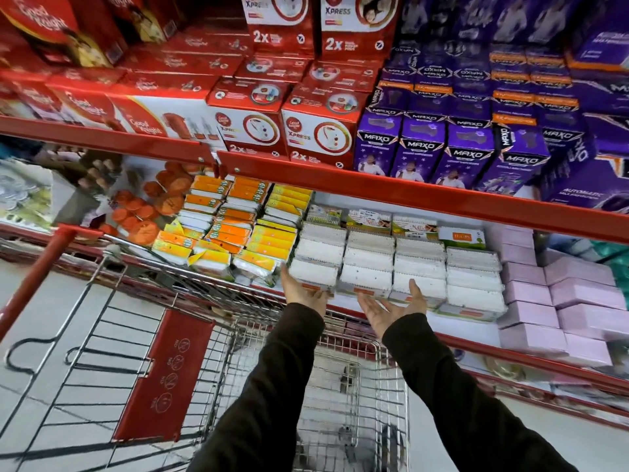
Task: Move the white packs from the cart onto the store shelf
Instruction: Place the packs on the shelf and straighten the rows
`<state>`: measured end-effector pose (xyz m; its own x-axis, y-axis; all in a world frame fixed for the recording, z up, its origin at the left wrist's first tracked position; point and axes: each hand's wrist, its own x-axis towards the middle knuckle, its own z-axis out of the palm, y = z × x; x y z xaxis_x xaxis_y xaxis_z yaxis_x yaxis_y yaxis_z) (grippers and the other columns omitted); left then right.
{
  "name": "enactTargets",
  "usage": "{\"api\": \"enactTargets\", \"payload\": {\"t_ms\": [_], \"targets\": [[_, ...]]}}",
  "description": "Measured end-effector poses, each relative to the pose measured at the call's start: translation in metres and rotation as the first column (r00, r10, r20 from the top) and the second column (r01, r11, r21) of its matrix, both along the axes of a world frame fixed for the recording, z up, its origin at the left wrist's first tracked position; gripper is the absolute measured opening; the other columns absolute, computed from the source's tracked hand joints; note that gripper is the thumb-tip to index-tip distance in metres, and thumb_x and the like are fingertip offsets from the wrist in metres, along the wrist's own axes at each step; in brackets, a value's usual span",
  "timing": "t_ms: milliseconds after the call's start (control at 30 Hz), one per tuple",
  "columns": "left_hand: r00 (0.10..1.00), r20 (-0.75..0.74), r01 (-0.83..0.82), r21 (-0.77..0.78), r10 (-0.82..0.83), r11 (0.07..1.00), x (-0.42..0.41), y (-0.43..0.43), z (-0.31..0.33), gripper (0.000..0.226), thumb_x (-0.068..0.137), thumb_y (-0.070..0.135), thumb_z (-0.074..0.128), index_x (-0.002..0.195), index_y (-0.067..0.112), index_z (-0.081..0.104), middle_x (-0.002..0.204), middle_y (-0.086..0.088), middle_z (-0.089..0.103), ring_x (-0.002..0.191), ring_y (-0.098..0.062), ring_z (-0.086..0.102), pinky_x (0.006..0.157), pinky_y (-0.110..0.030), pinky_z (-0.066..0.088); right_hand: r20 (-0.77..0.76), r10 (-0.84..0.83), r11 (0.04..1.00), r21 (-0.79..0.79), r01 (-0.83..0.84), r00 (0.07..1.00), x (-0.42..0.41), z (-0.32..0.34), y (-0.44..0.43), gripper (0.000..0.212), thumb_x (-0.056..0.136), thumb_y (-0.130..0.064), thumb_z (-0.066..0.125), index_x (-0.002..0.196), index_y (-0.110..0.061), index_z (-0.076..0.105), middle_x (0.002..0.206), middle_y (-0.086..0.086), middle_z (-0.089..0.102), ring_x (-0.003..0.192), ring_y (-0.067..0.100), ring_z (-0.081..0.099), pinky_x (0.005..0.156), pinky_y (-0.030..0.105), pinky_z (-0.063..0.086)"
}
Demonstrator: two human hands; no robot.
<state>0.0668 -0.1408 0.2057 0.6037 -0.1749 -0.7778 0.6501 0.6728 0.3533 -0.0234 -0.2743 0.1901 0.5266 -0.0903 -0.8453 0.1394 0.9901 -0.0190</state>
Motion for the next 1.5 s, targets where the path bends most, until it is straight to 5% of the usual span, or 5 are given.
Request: {"api": "enactTargets", "payload": {"t_ms": [700, 800, 967, 1133, 1500], "targets": [[0.983, 0.033, 0.167, 0.237, -0.18, 0.957, -0.004, -0.014, 0.022, 0.075, 0.097, 0.059, 0.044, 0.159, 0.027, 0.016, 0.167, -0.009, 0.016, 0.152, -0.03, 0.021, 0.123, -0.046, 0.018, -0.058, 0.236, 0.945, -0.217, -0.243, 0.97, 0.0, 0.019, 0.009, 0.059, 0.097, -0.041, 0.054, 0.137, 0.002, 0.045, 0.137, 0.025, 0.053, 0.117, 0.04, 0.058, 0.099, 0.046, 0.049], [0.924, 0.076, 0.226, 0.68, -0.374, 0.698, -0.007, -0.024, 0.019, 0.083, 0.099, 0.039, 0.055, 0.16, 0.019, 0.002, 0.167, -0.016, 0.009, 0.153, -0.032, 0.016, 0.124, -0.043, 0.016, -0.238, 0.353, 0.647, -0.637, -0.419, 0.905, 0.0, 0.024, 0.013, 0.023, 0.101, -0.024, 0.05, 0.105, -0.008, 0.067, 0.11, 0.018, 0.069, 0.084, 0.028, 0.067, 0.062, 0.031, 0.058], [0.343, -0.078, -0.002, 0.997, -0.936, -0.084, -0.007, -0.044, -0.002, 0.073, 0.103, 0.037, 0.04, 0.16, 0.019, -0.002, 0.168, -0.01, -0.01, 0.156, -0.03, -0.007, 0.124, -0.048, -0.007, -0.668, -0.075, -0.689, -0.502, -0.523, 0.74, 0.003, 0.001, -0.015, 0.035, 0.093, -0.023, 0.058, 0.128, -0.024, 0.06, 0.117, 0.005, 0.06, 0.112, 0.025, 0.051, 0.095, 0.039, 0.047], [-0.014, -0.432, -0.271, 0.87, -0.902, -0.413, 0.012, -0.046, -0.027, 0.074, 0.103, 0.048, 0.026, 0.159, 0.019, -0.012, 0.167, -0.009, -0.017, 0.155, -0.029, -0.011, 0.126, -0.051, -0.007, -0.91, -0.134, -0.851, -0.096, -0.516, 0.392, 0.019, -0.032, -0.054, 0.063, 0.101, -0.043, 0.03, 0.156, -0.033, 0.0, 0.166, -0.004, -0.006, 0.151, 0.027, -0.014, 0.117, 0.051, -0.012], [0.043, -0.456, -0.375, 0.817, -0.889, -0.438, 0.006, -0.045, -0.054, 0.069, 0.1, 0.049, 0.017, 0.16, 0.024, -0.007, 0.168, -0.005, -0.011, 0.156, -0.025, -0.005, 0.127, -0.049, -0.005, -0.89, -0.052, -0.865, -0.186, -0.466, 0.453, 0.006, -0.031, -0.071, 0.061, 0.102, -0.044, 0.022, 0.156, -0.03, -0.003, 0.161, -0.011, -0.014, 0.15, 0.022, -0.016, 0.122, 0.052, -0.004]]}}
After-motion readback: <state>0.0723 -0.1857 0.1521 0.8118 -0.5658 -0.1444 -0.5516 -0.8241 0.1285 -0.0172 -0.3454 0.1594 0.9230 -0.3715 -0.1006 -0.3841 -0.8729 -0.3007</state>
